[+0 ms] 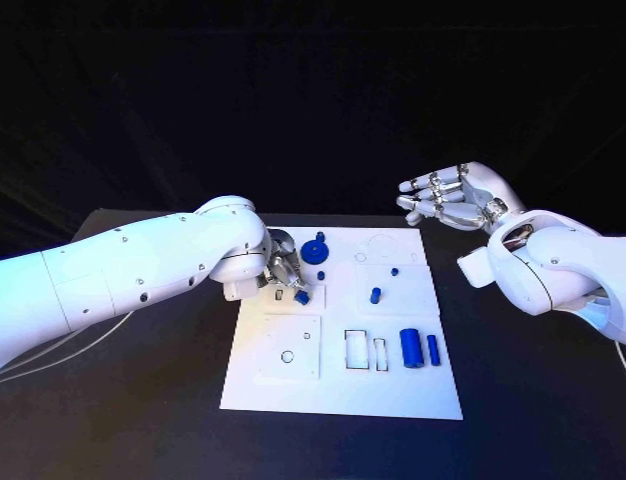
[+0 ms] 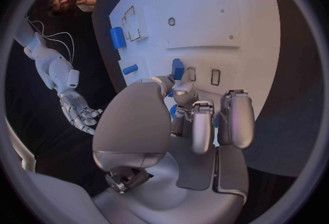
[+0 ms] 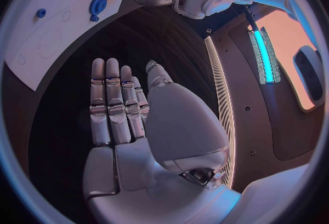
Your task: Assemble the parts on the task board
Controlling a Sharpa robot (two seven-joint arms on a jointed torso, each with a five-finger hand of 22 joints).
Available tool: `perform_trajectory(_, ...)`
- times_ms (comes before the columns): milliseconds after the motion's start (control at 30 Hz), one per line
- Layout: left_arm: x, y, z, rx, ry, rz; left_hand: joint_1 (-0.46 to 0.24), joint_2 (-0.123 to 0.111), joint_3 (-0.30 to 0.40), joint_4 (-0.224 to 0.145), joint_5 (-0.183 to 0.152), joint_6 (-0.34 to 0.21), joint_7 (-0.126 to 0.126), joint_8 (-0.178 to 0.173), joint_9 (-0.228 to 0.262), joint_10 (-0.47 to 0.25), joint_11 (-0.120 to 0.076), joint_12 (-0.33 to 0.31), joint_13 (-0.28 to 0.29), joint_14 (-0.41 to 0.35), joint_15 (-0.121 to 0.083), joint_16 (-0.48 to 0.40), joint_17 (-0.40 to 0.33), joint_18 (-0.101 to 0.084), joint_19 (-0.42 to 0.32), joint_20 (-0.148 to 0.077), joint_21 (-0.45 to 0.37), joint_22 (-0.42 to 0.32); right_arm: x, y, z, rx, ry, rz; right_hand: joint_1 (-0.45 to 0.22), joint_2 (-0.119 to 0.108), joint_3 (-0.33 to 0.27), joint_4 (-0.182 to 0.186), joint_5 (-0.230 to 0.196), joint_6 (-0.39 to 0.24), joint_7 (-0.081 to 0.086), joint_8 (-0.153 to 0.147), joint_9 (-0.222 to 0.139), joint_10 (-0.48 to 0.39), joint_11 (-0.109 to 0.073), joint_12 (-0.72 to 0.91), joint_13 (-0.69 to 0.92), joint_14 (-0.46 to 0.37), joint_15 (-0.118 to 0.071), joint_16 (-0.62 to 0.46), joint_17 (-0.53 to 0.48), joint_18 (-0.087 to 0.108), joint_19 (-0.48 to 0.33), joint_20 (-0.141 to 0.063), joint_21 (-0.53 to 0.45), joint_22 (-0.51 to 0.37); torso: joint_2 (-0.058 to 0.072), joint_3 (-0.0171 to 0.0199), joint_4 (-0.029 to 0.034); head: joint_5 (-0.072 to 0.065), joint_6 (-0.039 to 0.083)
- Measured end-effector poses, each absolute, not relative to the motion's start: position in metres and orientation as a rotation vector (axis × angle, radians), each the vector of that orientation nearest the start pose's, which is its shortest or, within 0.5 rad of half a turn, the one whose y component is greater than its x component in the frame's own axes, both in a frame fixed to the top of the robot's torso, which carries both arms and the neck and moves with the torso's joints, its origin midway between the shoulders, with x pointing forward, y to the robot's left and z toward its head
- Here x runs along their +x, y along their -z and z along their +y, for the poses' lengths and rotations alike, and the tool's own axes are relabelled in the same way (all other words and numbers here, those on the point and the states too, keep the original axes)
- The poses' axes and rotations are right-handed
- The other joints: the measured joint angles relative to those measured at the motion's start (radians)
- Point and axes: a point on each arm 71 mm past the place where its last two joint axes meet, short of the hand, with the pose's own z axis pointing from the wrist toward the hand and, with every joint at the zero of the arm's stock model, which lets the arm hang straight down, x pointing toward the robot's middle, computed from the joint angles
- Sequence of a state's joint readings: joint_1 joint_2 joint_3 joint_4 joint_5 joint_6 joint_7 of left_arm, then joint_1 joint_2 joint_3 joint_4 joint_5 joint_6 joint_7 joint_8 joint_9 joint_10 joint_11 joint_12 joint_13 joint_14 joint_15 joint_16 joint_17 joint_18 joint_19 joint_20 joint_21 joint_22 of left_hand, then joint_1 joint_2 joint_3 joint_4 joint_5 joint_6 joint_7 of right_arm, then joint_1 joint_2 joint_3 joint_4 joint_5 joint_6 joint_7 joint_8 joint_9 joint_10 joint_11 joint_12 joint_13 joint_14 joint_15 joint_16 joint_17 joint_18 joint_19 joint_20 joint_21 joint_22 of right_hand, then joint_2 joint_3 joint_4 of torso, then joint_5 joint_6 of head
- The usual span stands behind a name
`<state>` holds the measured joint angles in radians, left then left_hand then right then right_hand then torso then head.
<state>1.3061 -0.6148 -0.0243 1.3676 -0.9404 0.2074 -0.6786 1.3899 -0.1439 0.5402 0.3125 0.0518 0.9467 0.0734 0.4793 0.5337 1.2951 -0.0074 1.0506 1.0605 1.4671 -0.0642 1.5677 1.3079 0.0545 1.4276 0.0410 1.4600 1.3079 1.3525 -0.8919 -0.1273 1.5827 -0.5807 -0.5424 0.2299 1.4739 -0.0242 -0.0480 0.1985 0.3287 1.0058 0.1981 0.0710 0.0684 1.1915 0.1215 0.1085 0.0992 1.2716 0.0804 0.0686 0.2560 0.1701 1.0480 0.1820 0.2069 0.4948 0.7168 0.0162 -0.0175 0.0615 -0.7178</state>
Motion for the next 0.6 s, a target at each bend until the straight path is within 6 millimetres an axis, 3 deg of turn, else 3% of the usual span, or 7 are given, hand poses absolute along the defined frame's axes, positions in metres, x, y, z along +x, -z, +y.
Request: perform_trajectory(600,0.51,0.182,0.16,-0.319,0.449,2.309,-0.021,-0.021,0.032,-0.032,-0.001,-0.002,0.002,0.014,0.014,0.012,0.0,0.001,0.007,0.0,0.0,0.0,0.0,0.0,0.007,0.0,0.01,0.0,0.492,0.127,-0.221,0.531,-1.138,1.419,0.0,0.0,0.0,0.0,0.0,-0.002,0.002,0.0,0.0,-0.004,0.004,0.0,-0.002,-0.007,0.0,-0.005,-0.003,0.0,-0.004,0.004,-0.005,-0.005,0.0,0.0003,0.0004,0.001,0.005)
